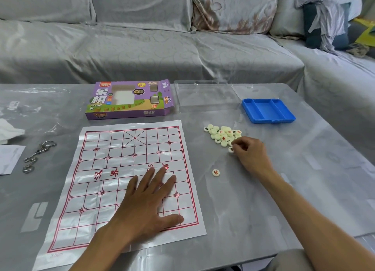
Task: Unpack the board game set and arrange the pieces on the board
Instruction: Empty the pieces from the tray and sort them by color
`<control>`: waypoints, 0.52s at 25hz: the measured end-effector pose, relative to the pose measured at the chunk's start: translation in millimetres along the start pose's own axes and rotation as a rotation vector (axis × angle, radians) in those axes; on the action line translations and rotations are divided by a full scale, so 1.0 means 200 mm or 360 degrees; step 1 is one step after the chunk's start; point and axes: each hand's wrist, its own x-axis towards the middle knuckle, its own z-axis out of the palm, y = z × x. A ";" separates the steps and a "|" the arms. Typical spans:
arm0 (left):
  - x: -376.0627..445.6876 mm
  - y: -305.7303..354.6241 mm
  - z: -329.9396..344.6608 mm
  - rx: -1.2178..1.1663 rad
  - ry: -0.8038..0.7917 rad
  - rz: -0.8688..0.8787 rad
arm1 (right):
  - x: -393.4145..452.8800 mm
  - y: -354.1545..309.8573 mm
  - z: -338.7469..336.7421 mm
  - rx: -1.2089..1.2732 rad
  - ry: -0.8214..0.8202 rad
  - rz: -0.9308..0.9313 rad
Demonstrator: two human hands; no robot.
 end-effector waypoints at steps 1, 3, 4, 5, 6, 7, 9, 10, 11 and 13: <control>0.00 0.00 0.00 -0.0007 -0.0001 -0.0001 | 0.00 0.01 -0.01 0.0027 -0.0031 0.0049; 0.00 0.00 0.00 -0.0008 -0.0003 0.0002 | 0.01 0.03 -0.03 0.0027 -0.0115 0.0085; 0.00 0.00 0.00 -0.0009 0.0000 -0.0001 | 0.01 0.03 -0.04 -0.0007 -0.0157 0.0070; 0.00 0.00 0.00 -0.0010 0.0004 -0.0005 | 0.01 0.04 -0.04 -0.0071 -0.0202 0.0039; 0.00 0.00 0.00 -0.0006 0.0003 -0.0006 | 0.01 0.04 -0.06 -0.0151 -0.0250 0.0021; 0.00 0.00 0.00 0.0000 -0.0001 -0.0005 | 0.01 0.04 -0.07 -0.0234 -0.0298 0.0030; 0.00 0.00 0.01 -0.0009 -0.0005 -0.0002 | 0.00 0.05 -0.13 -0.0372 -0.0408 0.0122; 0.00 0.00 0.01 -0.0015 -0.0004 0.0000 | -0.01 0.06 -0.17 -0.0405 -0.0461 0.0181; 0.00 0.00 0.01 -0.0017 -0.0004 0.0004 | -0.02 0.08 -0.22 -0.0409 -0.0494 0.0240; 0.00 0.00 0.01 -0.0013 -0.0012 0.0006 | -0.05 0.10 -0.28 -0.0368 -0.0513 0.0307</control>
